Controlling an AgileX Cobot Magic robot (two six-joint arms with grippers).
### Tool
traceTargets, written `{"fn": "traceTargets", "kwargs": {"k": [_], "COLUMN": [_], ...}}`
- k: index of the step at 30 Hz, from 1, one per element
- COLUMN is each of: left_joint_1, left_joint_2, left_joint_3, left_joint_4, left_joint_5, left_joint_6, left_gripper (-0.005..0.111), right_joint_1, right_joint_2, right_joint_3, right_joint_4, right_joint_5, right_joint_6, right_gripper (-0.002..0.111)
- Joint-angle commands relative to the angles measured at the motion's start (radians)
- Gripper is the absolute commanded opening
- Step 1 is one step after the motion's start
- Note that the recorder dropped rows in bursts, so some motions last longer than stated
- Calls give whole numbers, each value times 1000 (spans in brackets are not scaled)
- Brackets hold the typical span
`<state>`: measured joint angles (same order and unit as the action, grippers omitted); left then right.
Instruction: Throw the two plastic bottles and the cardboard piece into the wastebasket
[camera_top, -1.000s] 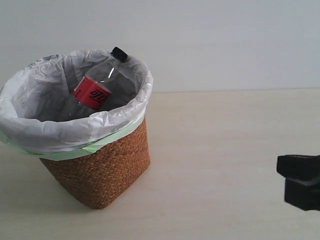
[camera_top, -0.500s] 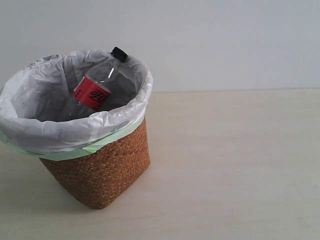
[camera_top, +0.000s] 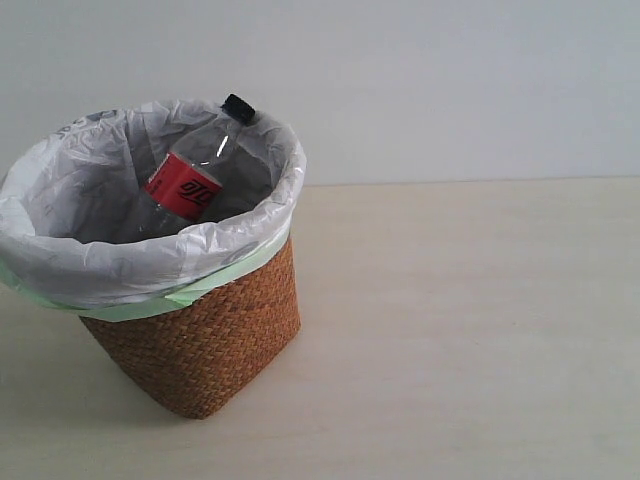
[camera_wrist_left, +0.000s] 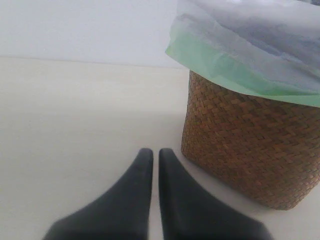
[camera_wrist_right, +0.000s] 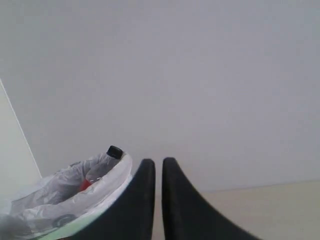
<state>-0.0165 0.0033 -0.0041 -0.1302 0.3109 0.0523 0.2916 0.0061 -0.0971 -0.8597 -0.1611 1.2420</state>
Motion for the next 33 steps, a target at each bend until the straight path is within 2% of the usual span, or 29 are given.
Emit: {"fn": "traceTargets", "kwargs": {"k": [1,9,12,17,25,30,33], "left_joint_1": [1,1,1,1,1,1,1], "left_joint_2": [-3,-3,-3,-3,-3,-3,-3], "left_joint_3": [4,4,4,4,4,4,4], "left_joint_4": [3,3,3,3,3,3,3], "left_joint_5": [-1,-1,-1,-1,-1,-1,-1], "left_joint_6": [-8,-8,-8,-8,-8,-8,-8], "left_gripper": [4,4,4,4,4,4,4], "right_joint_1": [-3,-3,-3,-3,-3,-3,-3], "right_joint_2": [-6,-6,-6,-6,-6,-6,-6], "right_joint_3": [12,97,97,97,97,97,97], "right_joint_4": [26,654,748,807,807,772,756], "right_joint_5": [-61,-59,20,112,392,508,512], "right_joint_6": [-5,-554,-668,-843,-940,-967,-972], "right_gripper": [1,1,1,1,1,1,1]}}
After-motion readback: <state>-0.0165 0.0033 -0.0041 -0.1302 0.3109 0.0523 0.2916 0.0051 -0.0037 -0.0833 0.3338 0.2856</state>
